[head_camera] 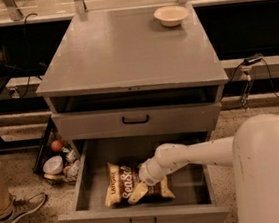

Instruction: Pick brown chip bag from middle drawer and place on counter

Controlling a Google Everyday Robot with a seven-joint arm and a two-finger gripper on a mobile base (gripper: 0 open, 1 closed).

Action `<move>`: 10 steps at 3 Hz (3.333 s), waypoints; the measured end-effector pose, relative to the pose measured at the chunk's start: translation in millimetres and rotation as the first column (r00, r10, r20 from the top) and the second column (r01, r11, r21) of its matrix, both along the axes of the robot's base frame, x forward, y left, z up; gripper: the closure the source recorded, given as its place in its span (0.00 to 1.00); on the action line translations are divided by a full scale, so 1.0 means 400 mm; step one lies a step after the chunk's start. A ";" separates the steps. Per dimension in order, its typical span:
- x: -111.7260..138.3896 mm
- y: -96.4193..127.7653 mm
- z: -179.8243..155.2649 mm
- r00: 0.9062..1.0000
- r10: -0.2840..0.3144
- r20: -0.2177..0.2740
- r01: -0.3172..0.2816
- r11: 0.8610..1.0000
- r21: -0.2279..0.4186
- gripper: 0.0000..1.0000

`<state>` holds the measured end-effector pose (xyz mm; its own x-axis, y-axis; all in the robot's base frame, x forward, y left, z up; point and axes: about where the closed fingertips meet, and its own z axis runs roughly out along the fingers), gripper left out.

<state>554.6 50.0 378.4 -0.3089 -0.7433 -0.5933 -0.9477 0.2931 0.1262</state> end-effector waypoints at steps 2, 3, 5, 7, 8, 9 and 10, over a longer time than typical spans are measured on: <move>-0.029 -0.020 0.091 1.000 -0.005 -0.001 0.005 0.950 0.313 0.70; -0.053 -0.118 0.235 0.995 -0.024 0.099 -0.021 0.903 0.429 0.94; -0.137 -0.379 0.503 0.952 -0.157 0.261 -0.004 0.851 0.525 1.00; -0.153 -0.435 0.546 0.937 -0.200 0.286 0.011 0.836 0.549 1.00; -0.171 -0.486 0.694 0.901 -0.220 0.374 -0.031 0.827 0.561 1.00; -0.183 -0.553 0.939 0.837 -0.218 0.502 -0.100 0.841 0.531 1.00; -0.181 -0.621 1.236 0.728 -0.210 0.653 -0.160 0.873 0.460 1.00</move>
Offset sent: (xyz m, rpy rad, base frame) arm -0.0121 -0.0514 0.0781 0.5081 -0.0633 -0.0434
